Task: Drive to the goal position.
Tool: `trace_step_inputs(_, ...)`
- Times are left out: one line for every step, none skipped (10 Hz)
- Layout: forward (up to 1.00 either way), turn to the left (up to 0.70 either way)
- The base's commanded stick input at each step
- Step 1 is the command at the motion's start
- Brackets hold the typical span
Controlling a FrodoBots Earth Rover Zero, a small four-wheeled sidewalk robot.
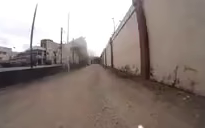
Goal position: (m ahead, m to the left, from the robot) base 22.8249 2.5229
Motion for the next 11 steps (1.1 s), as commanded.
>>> trace_step_inputs(0.30, 0.00)
trace_step_inputs(0.30, 0.00)
trace_step_inputs(0.30, 0.00)
trace_step_inputs(0.30, 0.00)
trace_step_inputs(0.30, 0.00)
trace_step_inputs(0.30, 0.00)
trace_step_inputs(0.30, 0.00)
trace_step_inputs(0.30, 0.00)
trace_step_inputs(0.30, 0.00)
trace_step_inputs(0.30, 0.00)
trace_step_inputs(0.30, 0.00)
